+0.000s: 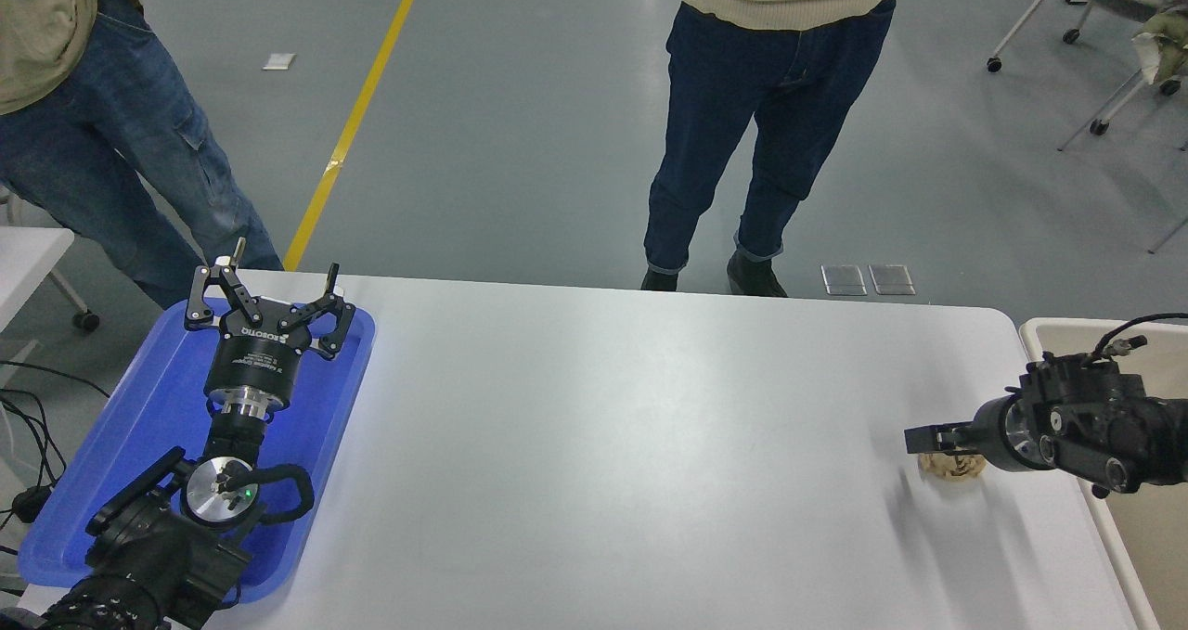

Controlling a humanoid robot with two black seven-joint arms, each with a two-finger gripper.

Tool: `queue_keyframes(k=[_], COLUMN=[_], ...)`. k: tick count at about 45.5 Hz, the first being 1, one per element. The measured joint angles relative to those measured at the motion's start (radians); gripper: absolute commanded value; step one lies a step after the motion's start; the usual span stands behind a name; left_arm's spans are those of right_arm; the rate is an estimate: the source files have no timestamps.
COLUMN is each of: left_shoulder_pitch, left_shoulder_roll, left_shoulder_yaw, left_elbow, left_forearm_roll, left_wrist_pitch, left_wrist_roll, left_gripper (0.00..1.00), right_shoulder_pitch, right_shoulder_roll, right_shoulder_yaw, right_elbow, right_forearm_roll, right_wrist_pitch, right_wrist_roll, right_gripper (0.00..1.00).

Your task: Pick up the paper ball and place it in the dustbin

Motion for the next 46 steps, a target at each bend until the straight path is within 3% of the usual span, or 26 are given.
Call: queue_keyframes(k=[7, 10, 24, 35, 46], left_shoulder_pitch=[0.0, 0.0, 0.0, 0.0, 0.0], left_shoulder_roll=[0.0, 0.0, 0.0, 0.0, 0.0], left_shoulder_yaw=[0.0, 0.0, 0.0, 0.0, 0.001], left_elbow=[0.0, 0.0, 0.0, 0.0, 0.0], left_forearm_roll=[0.0, 0.0, 0.0, 0.001, 0.001], left_wrist_pitch=[0.0, 0.0, 0.0, 0.0, 0.0], left_wrist_roll=[0.0, 0.0, 0.0, 0.0, 0.0], left_gripper=[1.0, 1.0, 1.0, 1.0, 1.0], right_shoulder_pitch=[-0.013, -0.018, -0.032, -0.012, 0.084], right_shoulder_roll=[0.005, 0.006, 0.009, -0.002, -0.087], right_shoulder_yaw=[0.003, 0.006, 0.018, 0.021, 0.011], right_elbow=[-0.006, -0.007, -0.008, 0.019, 0.098], right_forearm_roll=[-0.009, -0.015, -0.037, -0.044, -0.047], right_wrist_pitch=[-0.013, -0.017, -0.026, -0.001, 0.058], right_wrist_roll=[-0.006, -0.008, -0.017, -0.012, -0.009], right_gripper=[0.43, 0.28, 0.02, 0.0, 0.0])
